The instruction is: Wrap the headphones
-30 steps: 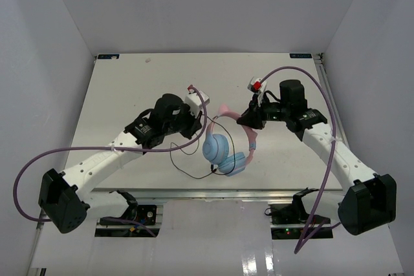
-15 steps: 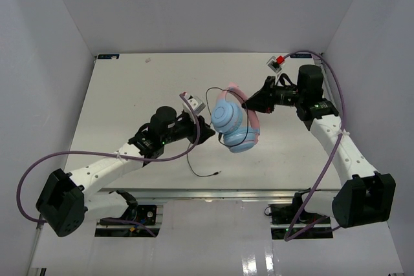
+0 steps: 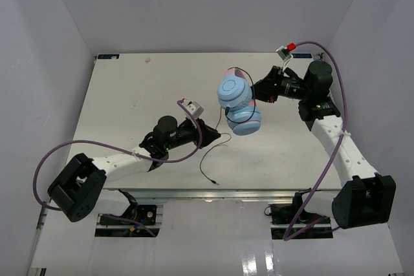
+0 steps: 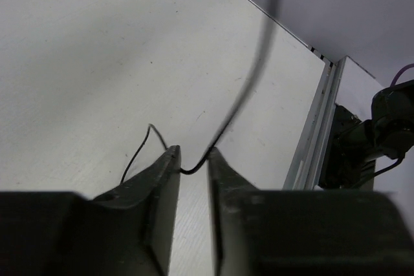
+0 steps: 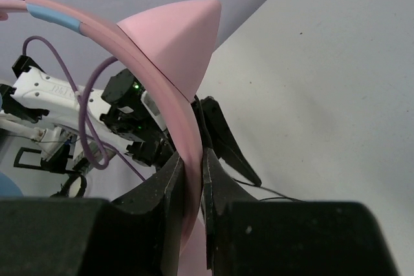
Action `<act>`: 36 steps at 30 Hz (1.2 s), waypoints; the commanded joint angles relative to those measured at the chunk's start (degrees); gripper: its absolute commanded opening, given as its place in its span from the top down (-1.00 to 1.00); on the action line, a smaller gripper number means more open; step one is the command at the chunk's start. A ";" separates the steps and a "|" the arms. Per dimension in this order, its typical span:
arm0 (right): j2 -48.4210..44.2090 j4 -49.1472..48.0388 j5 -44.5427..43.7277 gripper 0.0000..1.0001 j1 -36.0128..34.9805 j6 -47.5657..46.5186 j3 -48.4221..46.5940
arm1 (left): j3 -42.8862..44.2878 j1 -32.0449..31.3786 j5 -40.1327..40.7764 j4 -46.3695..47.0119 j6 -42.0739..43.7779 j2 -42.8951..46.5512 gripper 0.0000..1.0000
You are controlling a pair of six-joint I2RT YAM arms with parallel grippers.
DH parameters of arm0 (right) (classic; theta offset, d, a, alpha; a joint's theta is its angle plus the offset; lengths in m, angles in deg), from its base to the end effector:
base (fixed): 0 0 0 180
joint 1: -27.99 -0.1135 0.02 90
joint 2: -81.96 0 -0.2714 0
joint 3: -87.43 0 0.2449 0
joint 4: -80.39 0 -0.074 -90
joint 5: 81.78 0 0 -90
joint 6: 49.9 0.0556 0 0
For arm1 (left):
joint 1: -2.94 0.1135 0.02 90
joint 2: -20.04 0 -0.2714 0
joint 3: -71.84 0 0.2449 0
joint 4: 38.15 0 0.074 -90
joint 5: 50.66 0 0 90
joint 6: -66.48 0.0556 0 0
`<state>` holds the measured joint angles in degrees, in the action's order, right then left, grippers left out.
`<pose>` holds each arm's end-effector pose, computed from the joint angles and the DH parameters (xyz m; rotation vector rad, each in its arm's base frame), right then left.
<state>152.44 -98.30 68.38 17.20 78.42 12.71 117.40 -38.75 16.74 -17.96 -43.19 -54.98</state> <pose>0.2612 0.0989 0.3926 -0.5274 1.6623 1.4358 0.1999 -0.2067 0.2350 0.6549 1.7378 -1.1087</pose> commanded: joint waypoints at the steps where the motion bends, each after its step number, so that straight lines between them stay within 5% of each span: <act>1: -3.38 -4.10 -3.00 0.85 0.82 7.18 -3.33 | 0.16 0.08 -2.42 9.68 -1.68 -5.07 0.53; 8: -4.28 10.05 -14.98 0.85 1.21 -0.89 -7.40 | 2.10 -1.56 -3.91 16.35 -4.16 -12.14 0.96; 12: -6.59 23.10 -33.76 0.85 1.21 -10.54 -10.12 | -0.71 -2.60 -2.88 15.80 -4.50 -9.81 1.00; 16: -8.75 24.00 -46.90 0.85 0.93 -11.72 -7.05 | -4.59 -4.50 0.71 12.26 -4.13 -3.73 1.00; 26: -9.00 15.99 -71.48 0.85 -5.51 -24.03 3.79 | 3.76 -8.51 5.81 -14.67 -3.11 6.63 0.99; 36: -7.30 2.26 -89.51 0.85 -17.24 -45.65 13.85 | 24.33 -9.20 6.68 -48.03 5.32 2.34 0.97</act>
<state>145.16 -80.78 -11.83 2.21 45.05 26.61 133.64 -47.56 21.15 -46.84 -44.42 -51.35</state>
